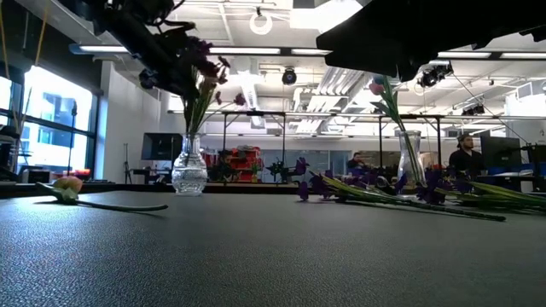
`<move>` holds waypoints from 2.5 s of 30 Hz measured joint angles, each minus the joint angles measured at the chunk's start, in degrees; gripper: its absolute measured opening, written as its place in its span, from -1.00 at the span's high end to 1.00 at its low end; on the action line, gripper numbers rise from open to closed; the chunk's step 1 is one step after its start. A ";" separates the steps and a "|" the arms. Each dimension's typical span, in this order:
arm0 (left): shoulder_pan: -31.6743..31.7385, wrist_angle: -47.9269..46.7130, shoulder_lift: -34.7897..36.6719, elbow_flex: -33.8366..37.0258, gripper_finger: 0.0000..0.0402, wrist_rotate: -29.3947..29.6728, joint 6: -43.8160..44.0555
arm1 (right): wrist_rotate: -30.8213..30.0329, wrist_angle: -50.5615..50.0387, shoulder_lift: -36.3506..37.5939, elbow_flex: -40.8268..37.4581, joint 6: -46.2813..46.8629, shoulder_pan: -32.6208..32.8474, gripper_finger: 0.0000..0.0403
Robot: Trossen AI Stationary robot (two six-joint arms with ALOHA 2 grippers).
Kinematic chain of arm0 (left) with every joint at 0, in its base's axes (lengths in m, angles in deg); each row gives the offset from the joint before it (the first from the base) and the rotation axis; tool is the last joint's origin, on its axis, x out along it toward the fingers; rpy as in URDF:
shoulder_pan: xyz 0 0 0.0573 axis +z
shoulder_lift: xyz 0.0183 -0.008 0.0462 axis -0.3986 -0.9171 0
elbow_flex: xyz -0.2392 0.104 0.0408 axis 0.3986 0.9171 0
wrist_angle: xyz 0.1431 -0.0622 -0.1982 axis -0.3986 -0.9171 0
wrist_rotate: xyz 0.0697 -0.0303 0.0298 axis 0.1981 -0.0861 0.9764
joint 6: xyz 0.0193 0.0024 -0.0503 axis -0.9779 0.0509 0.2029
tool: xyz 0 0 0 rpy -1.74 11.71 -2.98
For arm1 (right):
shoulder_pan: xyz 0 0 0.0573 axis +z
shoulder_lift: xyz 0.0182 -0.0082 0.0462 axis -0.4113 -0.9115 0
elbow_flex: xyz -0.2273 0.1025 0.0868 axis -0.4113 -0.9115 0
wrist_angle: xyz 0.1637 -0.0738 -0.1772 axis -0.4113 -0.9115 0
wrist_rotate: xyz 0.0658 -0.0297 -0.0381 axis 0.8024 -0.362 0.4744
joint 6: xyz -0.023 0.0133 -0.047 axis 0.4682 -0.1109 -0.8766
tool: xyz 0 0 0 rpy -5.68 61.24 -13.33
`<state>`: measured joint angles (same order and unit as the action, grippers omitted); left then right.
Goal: Sort flowers into vase by color
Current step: Put the left violet flowers into the left transparent vase, then put the pink flowers into the right transparent vase
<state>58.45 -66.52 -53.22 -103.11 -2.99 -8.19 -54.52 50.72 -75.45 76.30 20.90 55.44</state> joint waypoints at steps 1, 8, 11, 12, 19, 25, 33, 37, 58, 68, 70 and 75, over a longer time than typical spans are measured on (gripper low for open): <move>-0.02 -0.22 0.62 0.00 0.10 0.04 0.00 | 0.00 0.00 -0.02 -0.02 0.00 0.00 0.02; -0.02 -0.55 5.58 0.00 0.04 0.15 0.20 | 0.00 0.00 -0.02 -0.02 0.00 0.00 0.02; -0.02 -1.05 7.97 0.00 0.04 0.17 1.06 | 0.00 0.00 -0.02 0.00 -0.02 0.00 0.02; -0.02 -1.47 8.74 0.00 0.04 0.20 1.43 | 0.00 0.00 -0.02 0.00 -0.01 0.00 0.02; -0.08 -5.11 13.19 -0.69 0.04 3.91 1.88 | 0.00 0.00 -0.02 0.00 -0.01 0.00 0.02; -1.09 -12.45 13.83 -6.14 0.04 4.60 3.50 | 0.00 0.02 -0.02 0.00 -0.44 0.00 0.02; -1.18 -13.49 11.10 -5.75 0.04 4.53 4.19 | 0.00 0.02 -0.02 0.00 -0.04 0.00 0.02; -1.04 -13.03 7.67 -5.75 -0.01 4.16 5.04 | 0.02 0.00 -0.02 0.00 -0.07 0.00 0.02; 3.93 -28.47 4.66 -16.85 -0.49 -0.04 6.54 | 1.89 -0.84 -0.02 0.00 0.00 0.00 0.02; -8.99 -32.16 14.56 -12.43 -0.49 0.84 11.59 | -0.18 -18.73 5.20 -0.02 10.28 0.02 0.02; -13.73 -31.70 17.16 -9.38 -0.49 2.50 14.81 | 0.23 -25.36 8.15 -0.01 15.29 0.17 0.02; -26.38 -26.61 21.39 -0.61 -0.49 8.57 22.22 | 1.10 -36.73 14.97 -0.02 22.79 2.00 0.02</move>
<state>32.07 -93.12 -31.83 -103.72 5.58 14.03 -53.42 13.99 -60.49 76.28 43.69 57.44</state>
